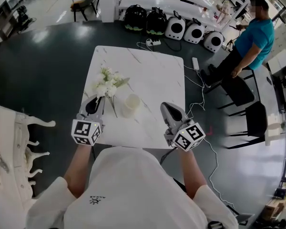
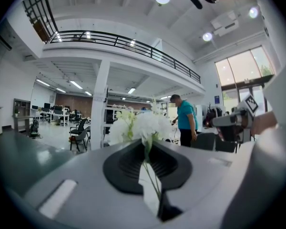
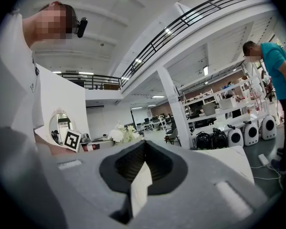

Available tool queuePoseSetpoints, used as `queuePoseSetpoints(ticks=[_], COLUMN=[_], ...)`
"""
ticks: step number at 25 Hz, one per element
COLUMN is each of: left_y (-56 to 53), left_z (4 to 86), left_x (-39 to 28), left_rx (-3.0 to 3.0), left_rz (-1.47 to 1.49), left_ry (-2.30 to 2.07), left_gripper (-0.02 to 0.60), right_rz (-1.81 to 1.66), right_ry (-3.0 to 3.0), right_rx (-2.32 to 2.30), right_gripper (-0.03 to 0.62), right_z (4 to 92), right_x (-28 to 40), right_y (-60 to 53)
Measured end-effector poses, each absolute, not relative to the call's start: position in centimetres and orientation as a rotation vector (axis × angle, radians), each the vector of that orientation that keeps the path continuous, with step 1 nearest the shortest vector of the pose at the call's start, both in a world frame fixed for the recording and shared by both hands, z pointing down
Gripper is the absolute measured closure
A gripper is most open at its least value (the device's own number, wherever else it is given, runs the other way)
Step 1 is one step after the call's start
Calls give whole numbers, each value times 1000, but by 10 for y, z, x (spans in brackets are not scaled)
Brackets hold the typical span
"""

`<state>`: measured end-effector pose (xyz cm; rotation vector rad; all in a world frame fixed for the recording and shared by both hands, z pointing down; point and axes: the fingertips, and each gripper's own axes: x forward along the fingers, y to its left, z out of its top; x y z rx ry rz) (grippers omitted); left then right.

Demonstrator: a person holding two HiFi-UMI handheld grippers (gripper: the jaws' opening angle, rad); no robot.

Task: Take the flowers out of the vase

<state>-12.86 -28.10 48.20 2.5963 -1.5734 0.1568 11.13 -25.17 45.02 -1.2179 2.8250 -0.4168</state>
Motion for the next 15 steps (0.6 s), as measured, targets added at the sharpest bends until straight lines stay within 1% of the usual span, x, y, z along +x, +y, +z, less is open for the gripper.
queuePoseSetpoints(ticks=[15], left_y=[-280], left_z=[478], left_x=[-122], left_rx=[2618], left_rz=[160], left_ry=[-1551], left_gripper=[577], right_rz=[-416], right_ry=[2795], right_rx=[-1240], right_gripper=[594], right_z=[450], right_x=[118], right_y=[-246])
